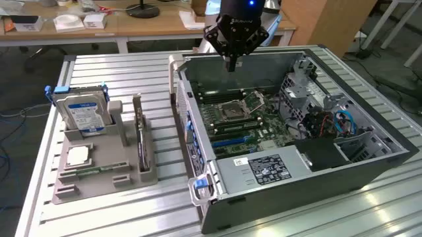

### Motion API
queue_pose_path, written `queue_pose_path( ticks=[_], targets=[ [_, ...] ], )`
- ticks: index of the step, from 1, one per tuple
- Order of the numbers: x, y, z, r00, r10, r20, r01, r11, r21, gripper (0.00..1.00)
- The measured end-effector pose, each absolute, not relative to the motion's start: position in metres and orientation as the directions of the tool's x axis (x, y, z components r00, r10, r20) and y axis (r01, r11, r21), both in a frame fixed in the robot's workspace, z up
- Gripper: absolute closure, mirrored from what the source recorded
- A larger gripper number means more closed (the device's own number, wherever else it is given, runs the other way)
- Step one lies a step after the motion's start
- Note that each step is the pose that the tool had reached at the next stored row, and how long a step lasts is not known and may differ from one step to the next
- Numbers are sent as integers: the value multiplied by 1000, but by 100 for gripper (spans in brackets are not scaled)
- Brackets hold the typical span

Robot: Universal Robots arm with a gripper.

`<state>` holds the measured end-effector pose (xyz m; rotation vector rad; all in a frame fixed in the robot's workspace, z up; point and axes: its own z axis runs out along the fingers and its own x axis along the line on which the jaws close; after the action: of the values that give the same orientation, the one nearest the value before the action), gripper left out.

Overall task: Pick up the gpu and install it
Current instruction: 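Reach for the gpu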

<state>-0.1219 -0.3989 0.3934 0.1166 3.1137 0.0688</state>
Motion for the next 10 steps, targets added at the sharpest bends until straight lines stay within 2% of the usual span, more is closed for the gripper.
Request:
queue_pose_path(
  ticks=[10],
  targets=[
    [-122, -399, 393, -997, 75, -23, 74, 996, 45, 90]
  ],
)
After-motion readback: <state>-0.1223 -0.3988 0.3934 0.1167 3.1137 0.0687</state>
